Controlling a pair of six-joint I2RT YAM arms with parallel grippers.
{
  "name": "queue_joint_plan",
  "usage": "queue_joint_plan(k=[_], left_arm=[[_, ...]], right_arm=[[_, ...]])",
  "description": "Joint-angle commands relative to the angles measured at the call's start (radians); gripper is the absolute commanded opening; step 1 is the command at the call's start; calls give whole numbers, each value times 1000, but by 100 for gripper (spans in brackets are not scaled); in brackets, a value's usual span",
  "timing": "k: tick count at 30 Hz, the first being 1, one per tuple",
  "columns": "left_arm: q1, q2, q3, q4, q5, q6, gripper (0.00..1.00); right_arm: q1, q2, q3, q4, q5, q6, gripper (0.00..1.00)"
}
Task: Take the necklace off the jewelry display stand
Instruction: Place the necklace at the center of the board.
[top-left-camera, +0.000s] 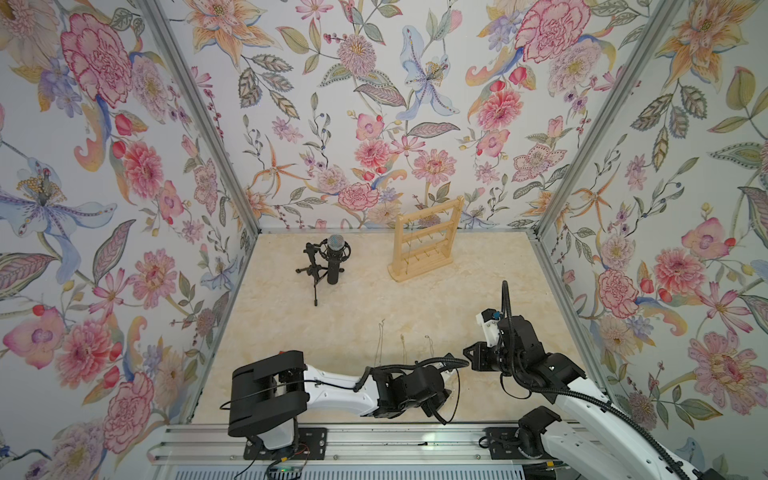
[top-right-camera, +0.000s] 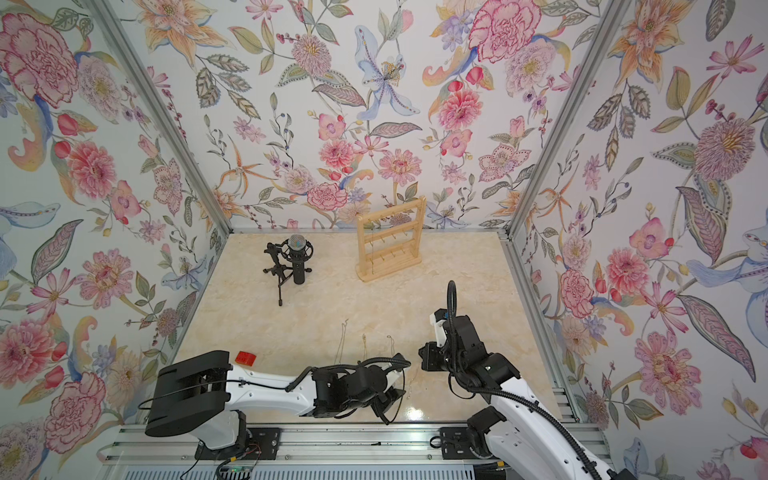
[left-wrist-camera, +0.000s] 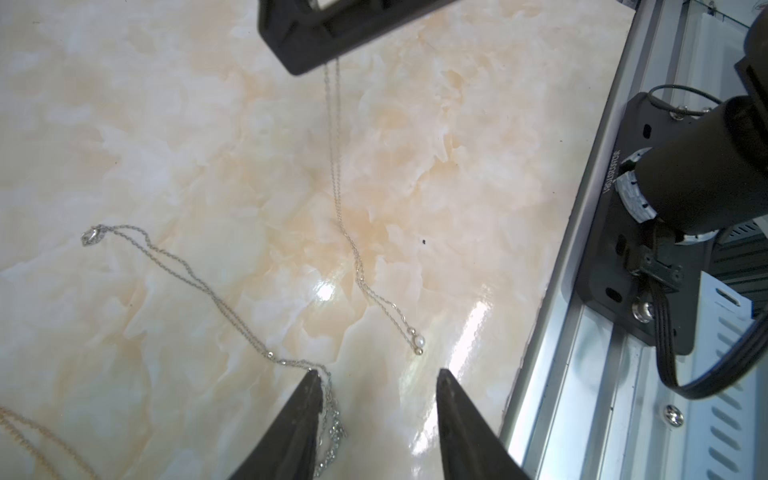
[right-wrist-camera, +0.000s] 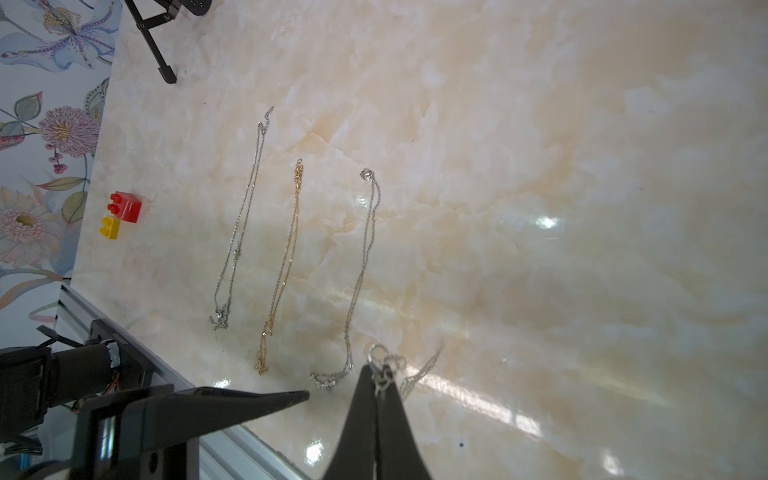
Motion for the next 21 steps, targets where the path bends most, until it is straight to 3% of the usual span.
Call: queue_joint_plan(k=[1, 21], left_arm=[[-13, 32, 55, -29, -31, 24, 46], [-13, 166, 155, -94, 6, 40, 38]], right_arm=[[-2, 34, 39, 56, 43, -26, 0], [-31, 294, 67, 259, 85, -43, 0]])
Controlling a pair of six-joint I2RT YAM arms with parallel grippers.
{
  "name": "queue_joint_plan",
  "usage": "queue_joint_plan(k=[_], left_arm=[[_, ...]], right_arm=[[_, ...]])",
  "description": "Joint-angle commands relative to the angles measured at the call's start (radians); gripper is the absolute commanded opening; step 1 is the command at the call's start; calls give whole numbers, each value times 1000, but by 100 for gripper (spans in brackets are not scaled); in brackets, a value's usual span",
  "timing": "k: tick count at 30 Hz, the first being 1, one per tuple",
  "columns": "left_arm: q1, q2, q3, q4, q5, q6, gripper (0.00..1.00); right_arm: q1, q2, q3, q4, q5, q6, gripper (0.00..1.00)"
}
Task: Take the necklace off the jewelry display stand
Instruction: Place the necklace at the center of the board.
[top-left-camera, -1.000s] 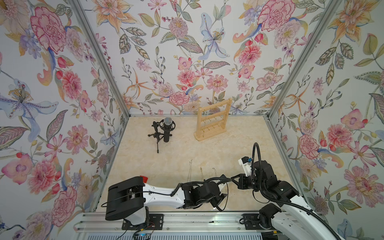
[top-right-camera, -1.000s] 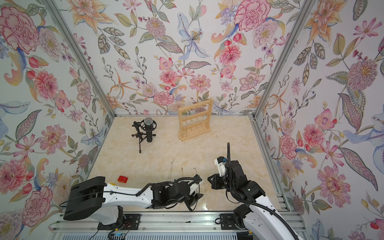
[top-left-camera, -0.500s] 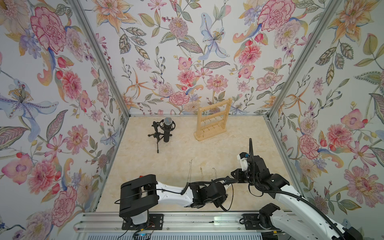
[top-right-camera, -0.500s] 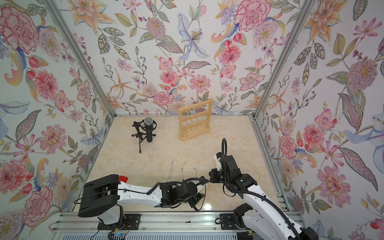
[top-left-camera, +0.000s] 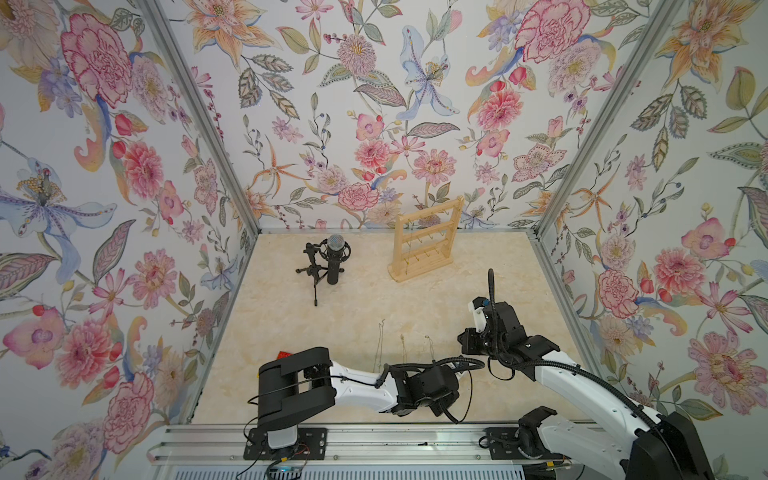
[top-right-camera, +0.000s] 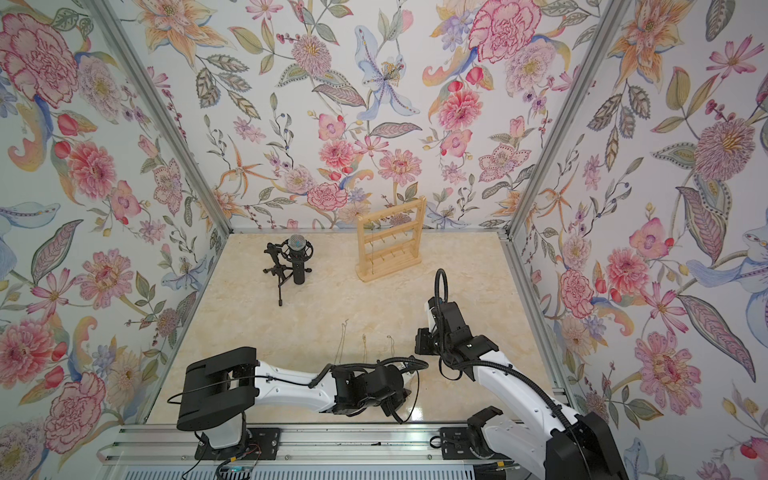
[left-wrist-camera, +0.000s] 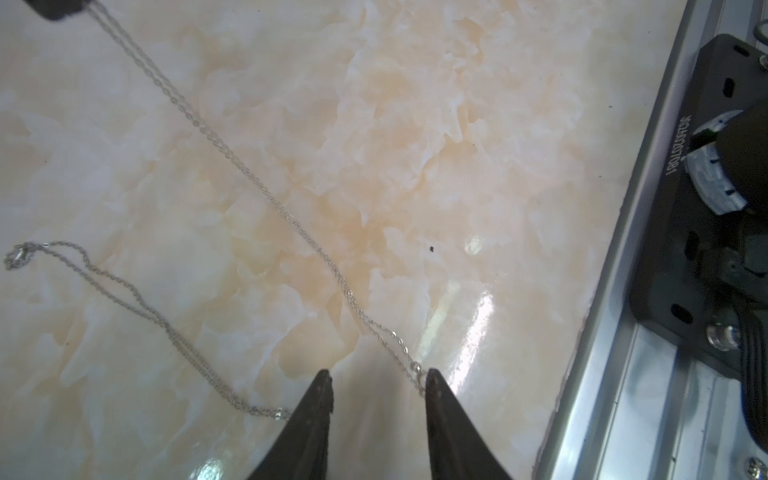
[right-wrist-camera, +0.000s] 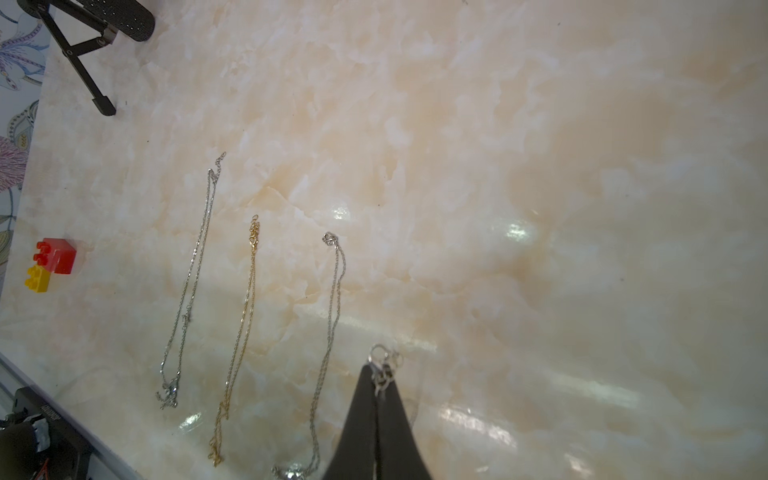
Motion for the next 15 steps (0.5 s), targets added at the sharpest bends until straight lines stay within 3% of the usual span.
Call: queue_joint_plan(k=[1, 6, 9, 15], left_arm=[[-14, 25, 32, -13, 4, 14, 38], [-14, 53, 57, -30, 5, 14, 36], [-14, 68, 78, -41, 5, 15, 29], [-12, 100, 111, -67, 9, 22, 27]], right_arm=[[-10, 33, 28, 56, 16, -16, 0], [-23, 73, 25, 86, 12, -19, 0], [-33, 89, 22, 100, 6, -21, 0], [-49, 122, 22, 124, -6, -27, 0]])
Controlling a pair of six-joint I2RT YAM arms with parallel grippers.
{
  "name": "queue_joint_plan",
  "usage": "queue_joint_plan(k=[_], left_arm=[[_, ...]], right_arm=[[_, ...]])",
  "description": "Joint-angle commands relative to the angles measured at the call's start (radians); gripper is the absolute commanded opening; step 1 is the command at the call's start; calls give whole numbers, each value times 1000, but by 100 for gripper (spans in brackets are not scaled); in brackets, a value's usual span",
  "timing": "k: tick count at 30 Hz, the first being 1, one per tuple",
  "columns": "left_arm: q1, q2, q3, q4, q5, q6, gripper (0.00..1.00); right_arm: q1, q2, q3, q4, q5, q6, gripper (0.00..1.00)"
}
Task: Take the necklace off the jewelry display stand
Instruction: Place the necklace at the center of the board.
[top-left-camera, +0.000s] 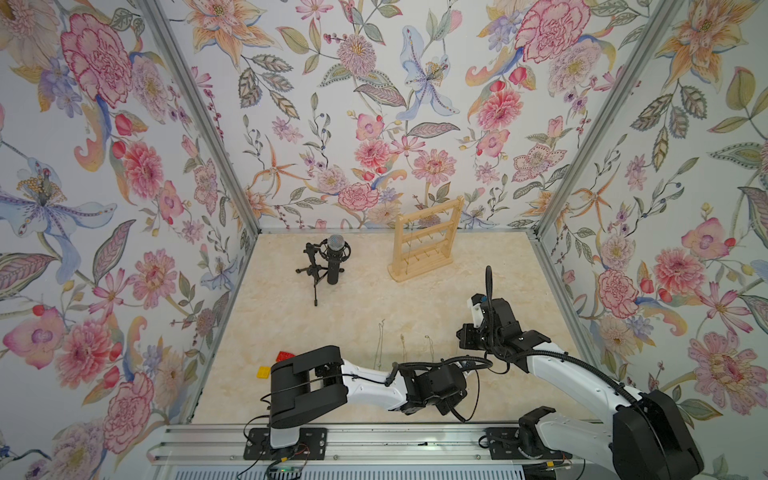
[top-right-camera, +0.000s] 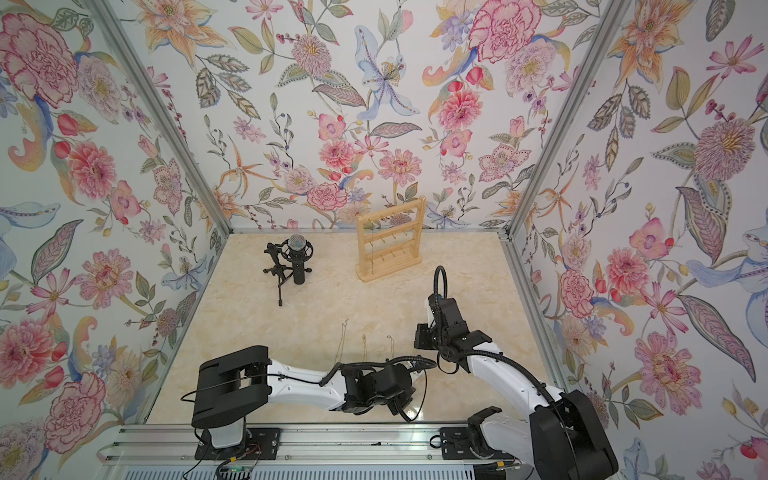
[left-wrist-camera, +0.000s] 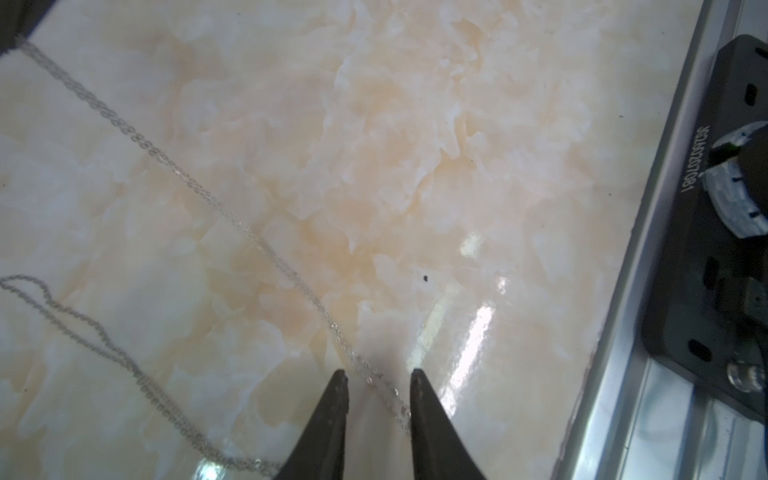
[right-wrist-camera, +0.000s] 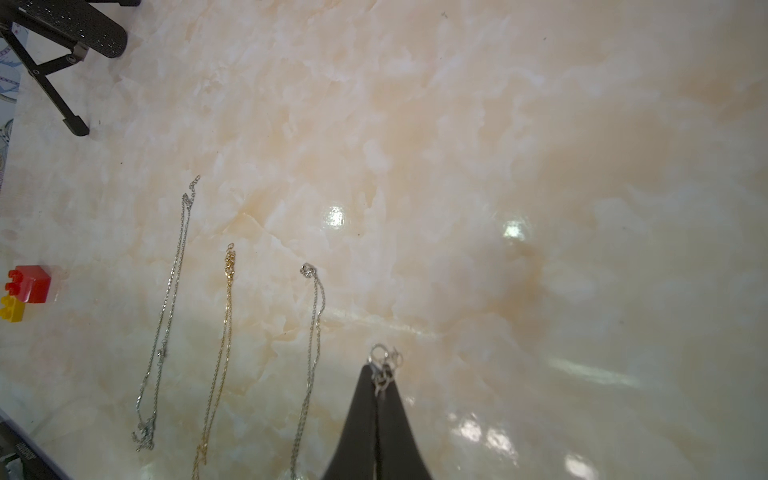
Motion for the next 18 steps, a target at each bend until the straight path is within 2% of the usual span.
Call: queue_joint_plan(k=[1, 18], left_arm=[[-11, 35, 31, -46, 8, 18, 26], [-4, 35, -23, -32, 41, -13, 21]], right_arm=[[-12, 21, 22, 33, -4, -17, 0], [-50, 121, 38, 86, -20, -34, 0]])
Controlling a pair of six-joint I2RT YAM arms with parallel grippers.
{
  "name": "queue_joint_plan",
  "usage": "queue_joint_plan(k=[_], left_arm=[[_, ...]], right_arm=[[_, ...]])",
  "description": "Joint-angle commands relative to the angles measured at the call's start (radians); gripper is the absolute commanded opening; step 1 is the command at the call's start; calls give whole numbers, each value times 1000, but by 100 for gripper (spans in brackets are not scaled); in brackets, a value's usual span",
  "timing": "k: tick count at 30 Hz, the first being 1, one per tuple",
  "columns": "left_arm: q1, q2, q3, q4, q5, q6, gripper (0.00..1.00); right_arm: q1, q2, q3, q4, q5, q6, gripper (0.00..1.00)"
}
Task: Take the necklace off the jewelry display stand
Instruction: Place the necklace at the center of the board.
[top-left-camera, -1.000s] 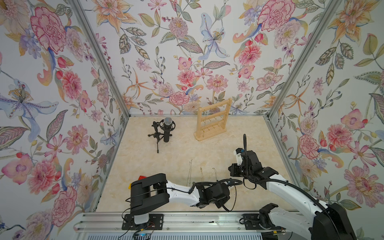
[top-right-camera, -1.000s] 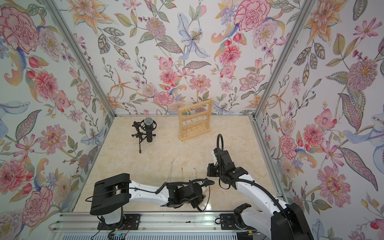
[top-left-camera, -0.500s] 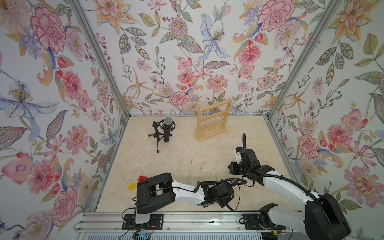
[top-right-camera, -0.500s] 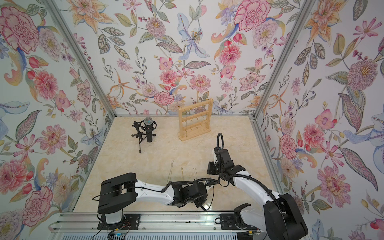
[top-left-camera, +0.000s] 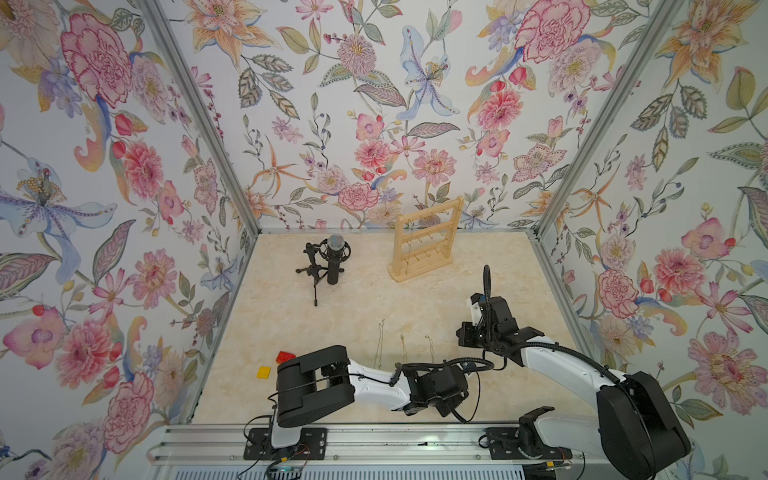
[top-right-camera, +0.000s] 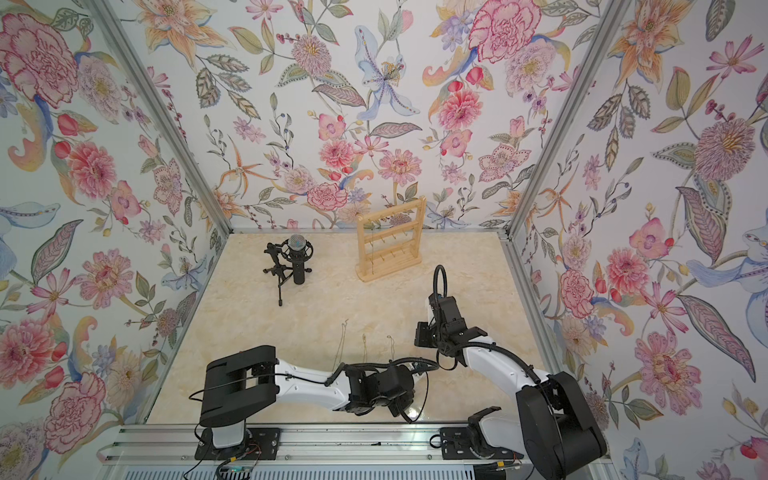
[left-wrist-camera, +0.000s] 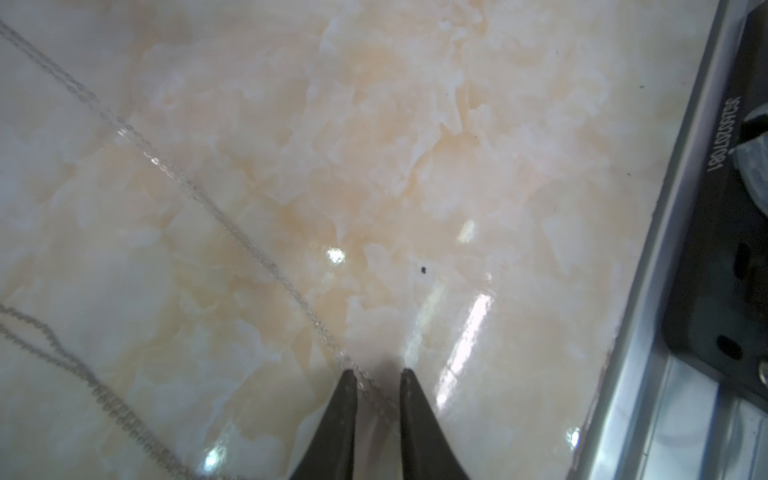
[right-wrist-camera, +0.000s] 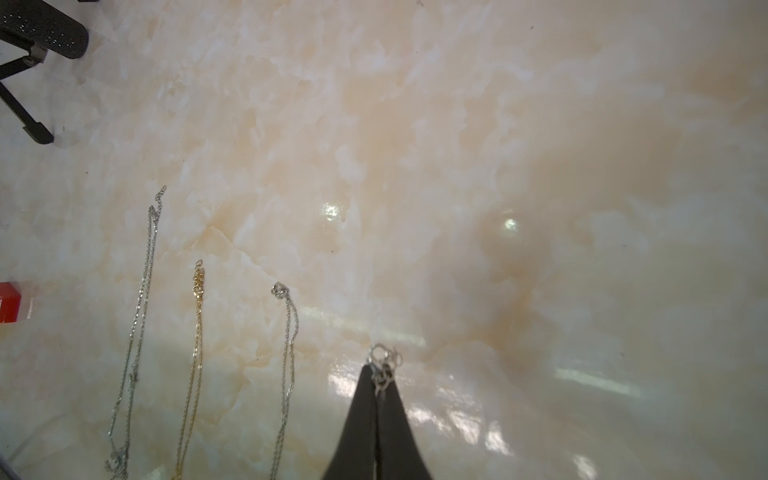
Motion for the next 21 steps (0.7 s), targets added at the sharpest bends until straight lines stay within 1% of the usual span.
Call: queue_joint_plan(k=[1, 8, 21], left_arm=[[-4, 0, -38, -20, 19, -11, 21], [0, -15, -73, 6, 26, -23, 20], [9, -11, -87, 27, 42, -33, 18]], right_arm=[[-11, 31, 38, 26, -7, -25, 0], [-15, 120, 70, 59, -16, -31, 0], [-15, 284, 124, 112, -2, -44, 0]])
